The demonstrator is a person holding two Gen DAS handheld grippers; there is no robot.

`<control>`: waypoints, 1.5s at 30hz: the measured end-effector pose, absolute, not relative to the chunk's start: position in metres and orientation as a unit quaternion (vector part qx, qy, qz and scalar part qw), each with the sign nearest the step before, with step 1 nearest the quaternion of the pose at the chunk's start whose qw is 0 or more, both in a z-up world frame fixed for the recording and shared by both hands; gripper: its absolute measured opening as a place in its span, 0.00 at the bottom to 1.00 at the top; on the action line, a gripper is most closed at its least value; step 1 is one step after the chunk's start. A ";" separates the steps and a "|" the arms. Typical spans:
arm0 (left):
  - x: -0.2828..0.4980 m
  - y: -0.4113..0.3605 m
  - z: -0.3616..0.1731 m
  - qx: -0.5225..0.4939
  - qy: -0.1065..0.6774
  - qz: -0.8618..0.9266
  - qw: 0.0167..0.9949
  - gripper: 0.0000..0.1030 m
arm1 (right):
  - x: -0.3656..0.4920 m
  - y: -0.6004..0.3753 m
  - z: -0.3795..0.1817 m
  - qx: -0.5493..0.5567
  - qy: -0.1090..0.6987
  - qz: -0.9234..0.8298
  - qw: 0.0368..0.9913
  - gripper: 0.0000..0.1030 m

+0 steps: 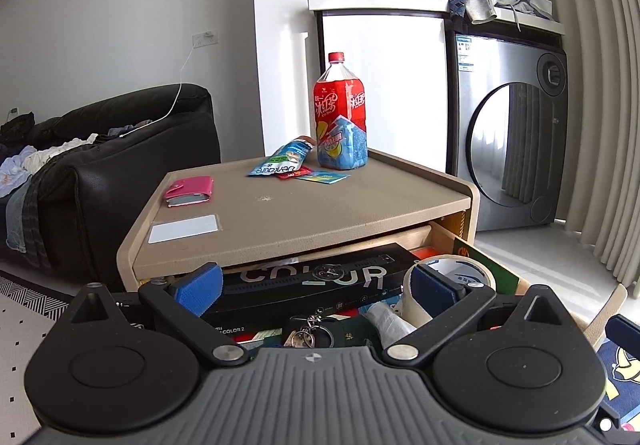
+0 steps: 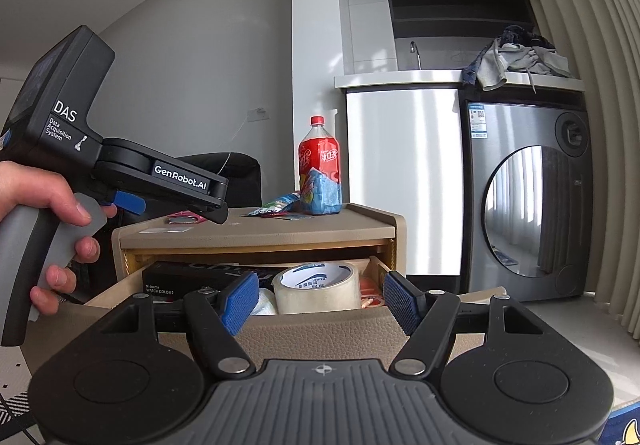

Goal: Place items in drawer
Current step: 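Withdraw the left tool from the drawer while the right tool moves to the drawer handle, then close the right tool on the drawer handle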

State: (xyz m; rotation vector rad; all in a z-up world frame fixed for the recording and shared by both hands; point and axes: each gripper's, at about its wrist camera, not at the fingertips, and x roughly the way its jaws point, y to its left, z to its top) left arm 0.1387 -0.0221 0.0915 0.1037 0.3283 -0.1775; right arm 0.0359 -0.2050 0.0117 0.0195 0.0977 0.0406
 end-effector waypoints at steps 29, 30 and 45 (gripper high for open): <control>0.021 0.026 0.020 0.025 0.097 0.012 0.995 1.00 | 0.023 -0.179 0.000 -0.027 0.078 0.060 0.995 0.71; 0.018 0.025 0.018 0.029 0.096 0.016 0.995 1.00 | 0.022 -0.178 -0.001 -0.028 0.080 0.063 0.994 0.71; -0.007 0.028 -0.006 0.011 0.102 0.037 0.994 1.00 | 0.021 -0.167 -0.026 -0.020 0.112 0.081 0.990 0.70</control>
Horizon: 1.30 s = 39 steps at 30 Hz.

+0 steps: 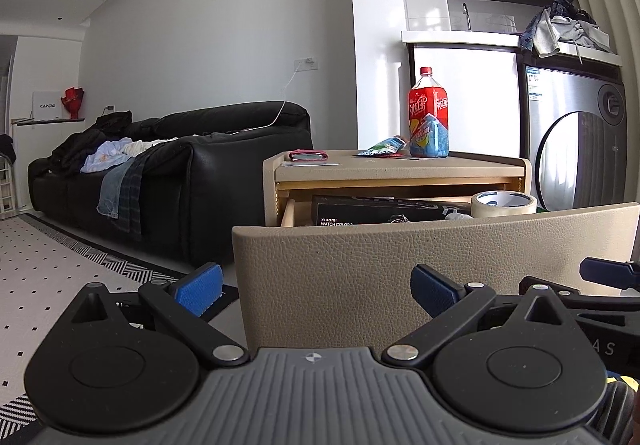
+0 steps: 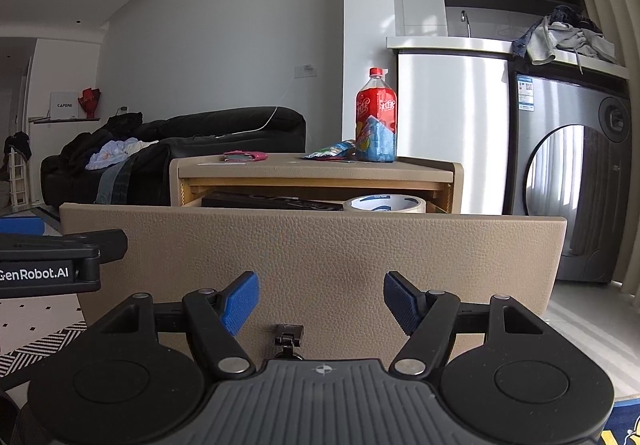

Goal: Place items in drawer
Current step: 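Close the right tool on the drawer handle, then push the top drawer shut with the right tool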

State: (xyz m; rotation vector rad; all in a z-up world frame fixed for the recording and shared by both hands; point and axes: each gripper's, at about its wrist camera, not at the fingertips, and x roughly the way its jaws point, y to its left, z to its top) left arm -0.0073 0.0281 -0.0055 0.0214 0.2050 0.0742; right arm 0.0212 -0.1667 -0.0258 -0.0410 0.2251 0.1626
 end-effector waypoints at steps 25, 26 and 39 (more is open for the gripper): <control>-0.020 0.021 -0.027 -0.005 0.125 0.032 0.992 1.00 | 0.031 -0.151 -0.058 -0.027 0.144 0.098 0.984 0.18; -0.020 0.022 -0.027 -0.007 0.125 0.032 0.992 1.00 | 0.031 -0.151 -0.058 -0.027 0.144 0.098 0.984 0.18; -0.019 0.020 -0.027 -0.013 0.132 0.029 0.991 1.00 | 0.042 -0.149 -0.057 -0.023 0.148 0.091 0.985 0.18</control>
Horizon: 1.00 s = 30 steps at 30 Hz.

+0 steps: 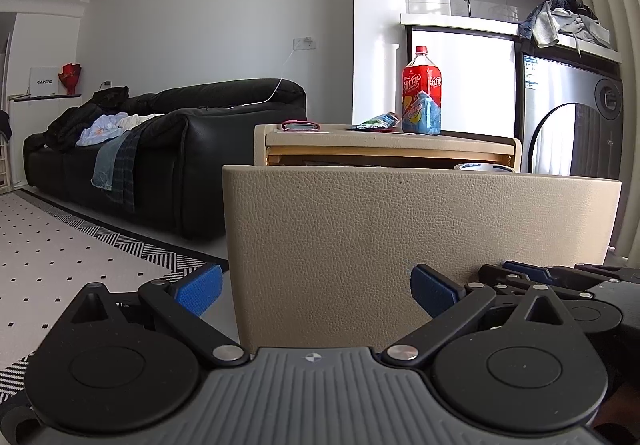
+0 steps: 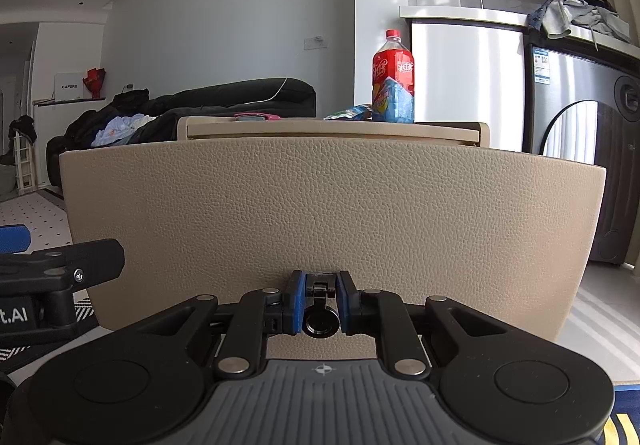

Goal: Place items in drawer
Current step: 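Push the top drawer shut with the right tool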

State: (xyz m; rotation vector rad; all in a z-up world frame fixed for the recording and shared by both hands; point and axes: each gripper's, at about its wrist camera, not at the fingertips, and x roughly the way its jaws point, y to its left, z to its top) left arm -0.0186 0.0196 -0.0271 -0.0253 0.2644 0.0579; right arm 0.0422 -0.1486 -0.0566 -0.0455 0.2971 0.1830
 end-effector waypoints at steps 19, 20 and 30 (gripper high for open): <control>-0.008 0.023 -0.023 -0.025 0.149 0.027 0.988 1.00 | 0.076 -0.148 -0.056 -0.017 0.147 0.087 0.985 0.18; -0.008 0.024 -0.023 -0.025 0.150 0.027 0.988 1.00 | 0.078 -0.148 -0.056 -0.018 0.146 0.087 0.985 0.18; -0.003 0.027 -0.023 -0.032 0.155 0.024 0.987 1.00 | 0.106 -0.147 -0.055 -0.015 0.150 0.089 0.985 0.18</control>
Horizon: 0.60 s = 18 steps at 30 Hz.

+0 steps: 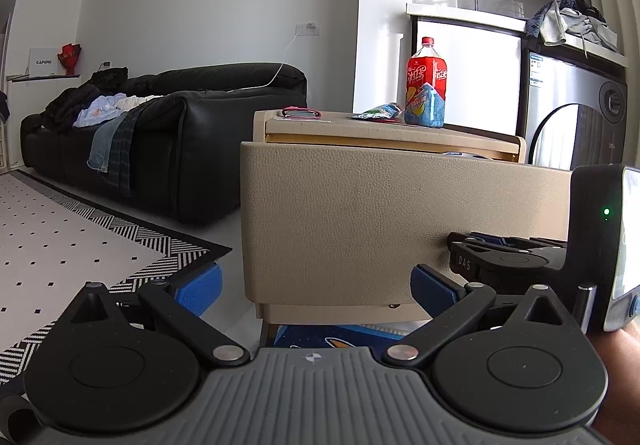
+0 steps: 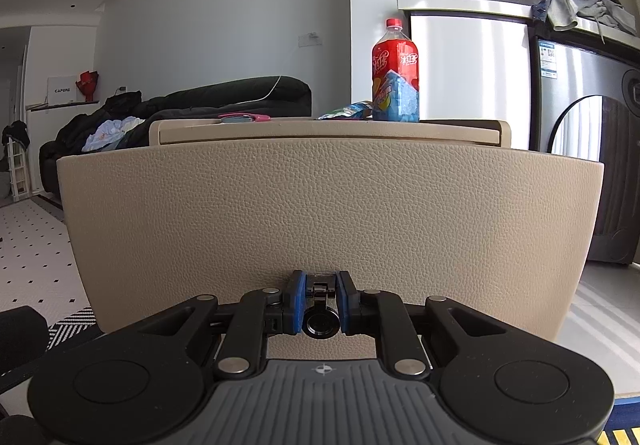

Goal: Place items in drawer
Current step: 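Push the top drawer shut with the right tool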

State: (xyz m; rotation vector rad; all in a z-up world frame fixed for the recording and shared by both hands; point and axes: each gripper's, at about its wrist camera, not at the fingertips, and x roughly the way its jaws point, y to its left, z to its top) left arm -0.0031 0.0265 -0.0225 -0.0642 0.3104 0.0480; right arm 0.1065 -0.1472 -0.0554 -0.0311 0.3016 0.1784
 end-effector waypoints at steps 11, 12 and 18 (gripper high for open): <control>0.005 0.023 -0.020 -0.033 0.151 0.017 0.988 1.00 | 0.139 -0.143 -0.056 -0.019 0.149 0.089 0.985 0.18; 0.006 0.022 -0.020 -0.033 0.152 0.017 0.988 1.00 | 0.142 -0.143 -0.057 -0.019 0.149 0.089 0.985 0.18; 0.010 0.022 -0.018 -0.035 0.151 0.017 0.988 1.00 | 0.153 -0.141 -0.057 -0.020 0.149 0.089 0.985 0.18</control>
